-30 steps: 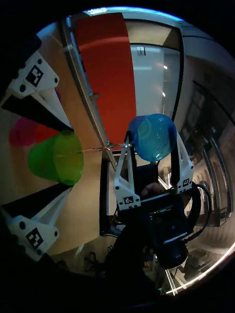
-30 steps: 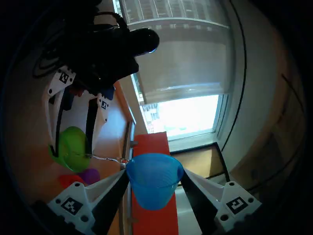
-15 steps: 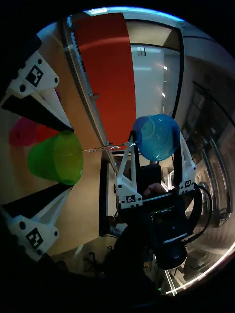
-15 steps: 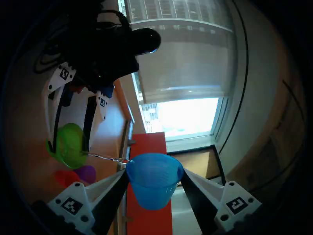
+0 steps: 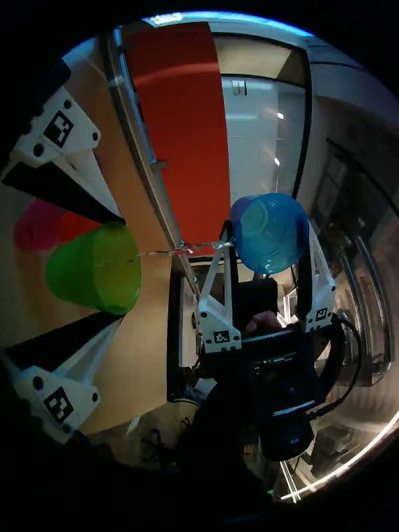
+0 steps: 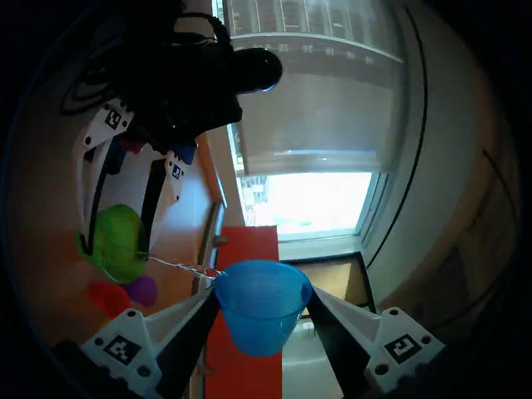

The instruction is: Pour water

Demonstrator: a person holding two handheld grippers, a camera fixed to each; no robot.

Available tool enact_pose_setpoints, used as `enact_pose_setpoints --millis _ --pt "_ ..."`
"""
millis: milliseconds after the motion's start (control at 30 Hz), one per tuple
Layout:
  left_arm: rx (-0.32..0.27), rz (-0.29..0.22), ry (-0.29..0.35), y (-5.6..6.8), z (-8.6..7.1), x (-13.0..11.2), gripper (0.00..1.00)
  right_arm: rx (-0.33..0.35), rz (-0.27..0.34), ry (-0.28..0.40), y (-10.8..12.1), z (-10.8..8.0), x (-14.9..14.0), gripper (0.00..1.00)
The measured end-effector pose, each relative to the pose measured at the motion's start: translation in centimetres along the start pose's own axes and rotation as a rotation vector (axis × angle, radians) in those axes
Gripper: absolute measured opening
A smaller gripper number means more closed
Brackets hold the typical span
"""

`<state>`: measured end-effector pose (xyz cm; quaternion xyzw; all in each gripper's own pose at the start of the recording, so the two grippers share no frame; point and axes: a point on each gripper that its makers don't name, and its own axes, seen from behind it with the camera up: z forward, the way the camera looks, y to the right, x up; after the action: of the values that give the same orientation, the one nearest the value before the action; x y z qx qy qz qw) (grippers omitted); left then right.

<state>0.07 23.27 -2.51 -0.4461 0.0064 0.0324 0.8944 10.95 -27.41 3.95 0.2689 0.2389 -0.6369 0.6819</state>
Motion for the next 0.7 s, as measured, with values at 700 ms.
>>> enact_pose_setpoints --millis 700 --pt "0.001 0.003 0.005 -0.16 0.08 0.05 0.89 -0.011 -0.045 0.003 0.84 0.1 0.66 0.91"
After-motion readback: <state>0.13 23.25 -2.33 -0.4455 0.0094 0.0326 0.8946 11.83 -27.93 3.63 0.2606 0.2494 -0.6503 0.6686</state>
